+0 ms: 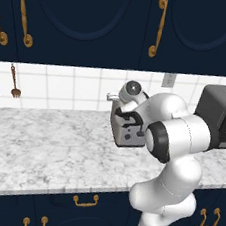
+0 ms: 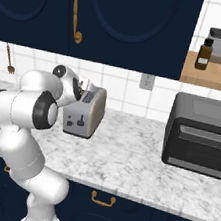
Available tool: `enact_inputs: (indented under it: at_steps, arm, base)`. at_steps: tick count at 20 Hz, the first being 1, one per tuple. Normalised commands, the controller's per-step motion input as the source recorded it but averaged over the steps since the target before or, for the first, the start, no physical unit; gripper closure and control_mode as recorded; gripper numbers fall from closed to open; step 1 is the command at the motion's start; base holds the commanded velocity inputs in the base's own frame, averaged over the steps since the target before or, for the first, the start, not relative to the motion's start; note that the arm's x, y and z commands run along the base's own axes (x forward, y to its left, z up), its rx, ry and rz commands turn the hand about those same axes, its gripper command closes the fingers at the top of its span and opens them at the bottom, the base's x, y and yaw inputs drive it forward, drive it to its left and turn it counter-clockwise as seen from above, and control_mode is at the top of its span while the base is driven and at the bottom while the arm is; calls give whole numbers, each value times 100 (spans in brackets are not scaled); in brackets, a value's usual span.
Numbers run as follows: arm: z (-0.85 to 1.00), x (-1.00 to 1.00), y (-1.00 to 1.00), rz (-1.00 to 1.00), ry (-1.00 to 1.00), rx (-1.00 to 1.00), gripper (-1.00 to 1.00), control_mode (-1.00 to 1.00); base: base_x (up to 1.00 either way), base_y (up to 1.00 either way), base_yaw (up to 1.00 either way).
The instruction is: Start the toaster. Once the lever pops up, take the bread to the plate on the dining counter.
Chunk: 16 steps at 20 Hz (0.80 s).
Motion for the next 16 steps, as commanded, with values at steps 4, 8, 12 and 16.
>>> enact_inputs:
  at_steps: [4,8,12,16]
  arm:
    - [-21,21,0,0,0,0,-100,-100]
    - [-13,3,-1,-2,0,0,100,-100]
    - [-2,2,-9,-3,0,0,100,-100]
    - [4,0,-2,-3,-2,0,100,-100]
  base:
    - [0,0,0]
    - [0,0,0]
    - [0,0,0]
    - [0,0,0]
